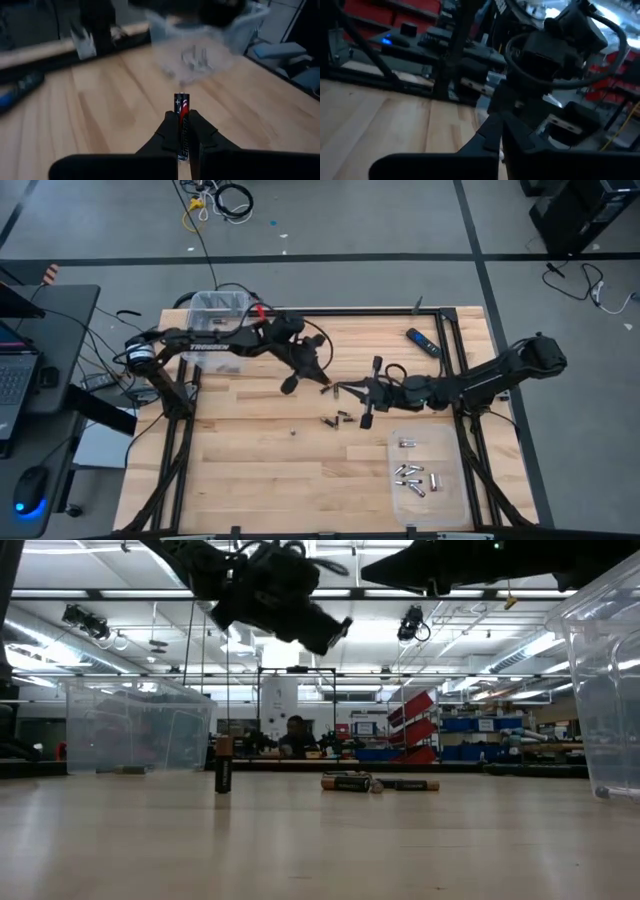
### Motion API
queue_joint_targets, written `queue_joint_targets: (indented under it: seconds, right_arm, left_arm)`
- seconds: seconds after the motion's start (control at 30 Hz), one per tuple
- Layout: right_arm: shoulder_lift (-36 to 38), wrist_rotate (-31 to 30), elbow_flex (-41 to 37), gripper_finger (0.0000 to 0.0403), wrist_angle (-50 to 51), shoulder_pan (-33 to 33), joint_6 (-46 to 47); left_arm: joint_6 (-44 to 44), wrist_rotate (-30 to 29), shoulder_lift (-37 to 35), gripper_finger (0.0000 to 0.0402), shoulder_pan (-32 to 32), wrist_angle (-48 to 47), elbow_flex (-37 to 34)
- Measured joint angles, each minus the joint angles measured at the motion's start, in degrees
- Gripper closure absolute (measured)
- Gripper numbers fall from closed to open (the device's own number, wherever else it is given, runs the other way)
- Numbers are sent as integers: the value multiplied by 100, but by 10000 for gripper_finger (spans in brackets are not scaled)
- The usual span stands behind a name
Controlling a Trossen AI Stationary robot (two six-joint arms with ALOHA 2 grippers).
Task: Sort batteries
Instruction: Put the black and silver battery into the bottom transparent bin
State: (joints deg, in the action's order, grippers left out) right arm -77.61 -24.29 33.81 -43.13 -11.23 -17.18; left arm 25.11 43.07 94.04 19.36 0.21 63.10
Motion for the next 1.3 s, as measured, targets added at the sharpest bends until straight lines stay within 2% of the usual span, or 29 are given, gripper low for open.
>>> queue_joint_targets:
  seconds: [0.2, 0.5, 0.87, 1.07, 1.3]
  right_arm:
    - [-285, -7, 102, 366, -191, -102, -332]
    - [-369, -162, 102, 331, -486, -119, -462]
    - [-366, -158, 102, 334, -503, -121, -416]
    - [-357, -130, 110, 341, -489, -127, -446]
    - [-360, -143, 110, 361, -523, -121, -565]
  left_arm:
    - [-86, -273, 9, 400, -351, 759, -3]
    - [-328, -203, 9, 400, -400, 994, -3]
    - [-462, -180, 11, 400, -483, 1381, -7]
    - [-702, 261, 18, 401, -482, 1671, -11]
    - [-768, 345, 15, 399, -485, 1790, -10]
